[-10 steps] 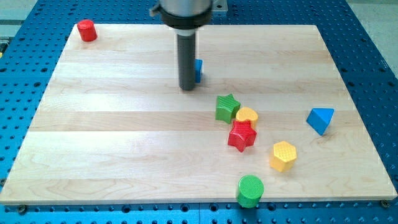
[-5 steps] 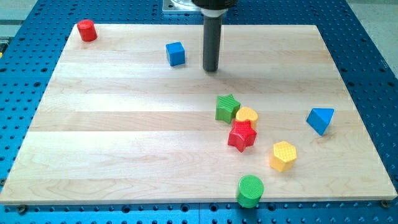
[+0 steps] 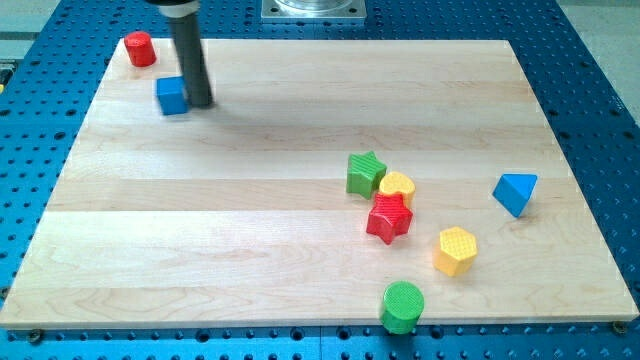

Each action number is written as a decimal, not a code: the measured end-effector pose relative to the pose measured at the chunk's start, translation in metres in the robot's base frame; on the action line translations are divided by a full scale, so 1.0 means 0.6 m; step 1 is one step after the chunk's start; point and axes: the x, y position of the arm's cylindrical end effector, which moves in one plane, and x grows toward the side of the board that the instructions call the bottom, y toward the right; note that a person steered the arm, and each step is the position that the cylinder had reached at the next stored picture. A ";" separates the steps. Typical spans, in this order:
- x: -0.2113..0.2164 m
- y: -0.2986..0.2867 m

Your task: Drag the blue cube into the red circle

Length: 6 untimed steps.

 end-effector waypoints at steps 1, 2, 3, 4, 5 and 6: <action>0.105 -0.011; 0.060 -0.064; -0.006 -0.014; -0.059 0.012; -0.086 -0.083; -0.037 -0.082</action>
